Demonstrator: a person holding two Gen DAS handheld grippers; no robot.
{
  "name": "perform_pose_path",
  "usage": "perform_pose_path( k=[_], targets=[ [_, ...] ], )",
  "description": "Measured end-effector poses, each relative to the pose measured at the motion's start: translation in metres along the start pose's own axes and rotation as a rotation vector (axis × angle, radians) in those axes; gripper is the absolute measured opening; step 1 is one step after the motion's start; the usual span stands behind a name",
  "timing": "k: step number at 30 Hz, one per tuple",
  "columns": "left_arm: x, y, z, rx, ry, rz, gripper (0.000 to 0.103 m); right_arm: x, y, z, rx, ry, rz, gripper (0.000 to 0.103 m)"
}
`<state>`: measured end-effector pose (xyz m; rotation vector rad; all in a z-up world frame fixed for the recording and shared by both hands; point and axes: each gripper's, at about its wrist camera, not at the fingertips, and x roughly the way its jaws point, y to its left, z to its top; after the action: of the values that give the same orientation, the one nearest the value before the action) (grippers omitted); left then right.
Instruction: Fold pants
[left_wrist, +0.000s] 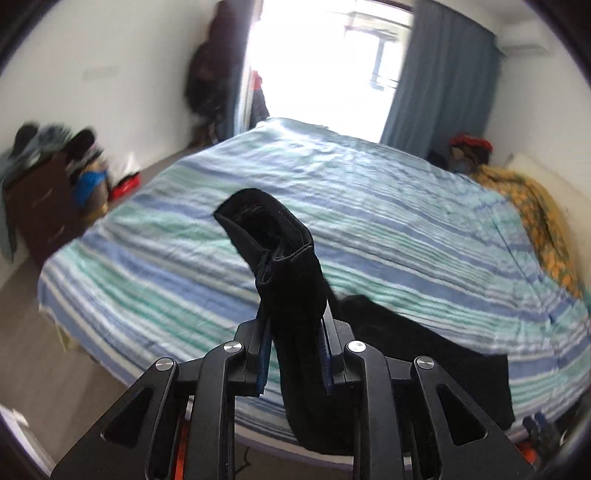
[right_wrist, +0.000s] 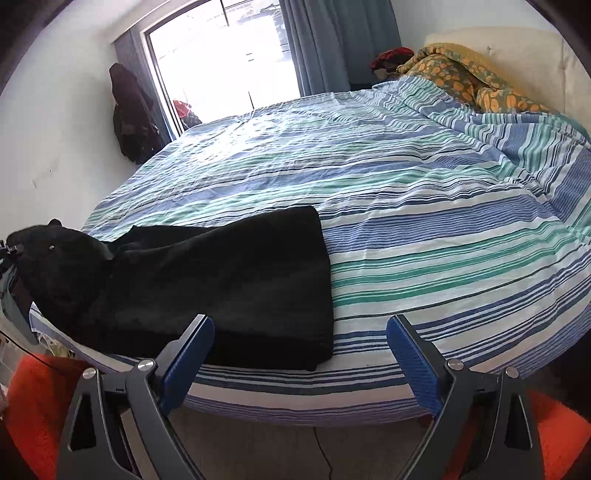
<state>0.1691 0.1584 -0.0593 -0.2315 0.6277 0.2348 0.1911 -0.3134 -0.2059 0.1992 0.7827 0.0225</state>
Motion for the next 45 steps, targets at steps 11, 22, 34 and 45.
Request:
perform_pose_path(
  k=[11,22,34,45],
  targets=[
    [0.069,-0.256,-0.099,0.454,0.300,-0.343,0.045,-0.004,-0.021,0.003,0.060,-0.017,-0.033,0.094],
    [0.086,-0.095,-0.054,0.204,0.198,-0.065,0.051,-0.010,-0.038,0.012,0.158,-0.012,0.128,0.094],
    [0.137,-0.104,-0.108,0.357,0.327,-0.083,0.014,0.119,0.040,0.071,0.057,0.440,0.525,0.067],
    [0.145,-0.105,-0.105,0.339,0.323,-0.087,0.015,0.157,0.091,0.062,-0.199,0.612,0.488,0.033]
  ],
)
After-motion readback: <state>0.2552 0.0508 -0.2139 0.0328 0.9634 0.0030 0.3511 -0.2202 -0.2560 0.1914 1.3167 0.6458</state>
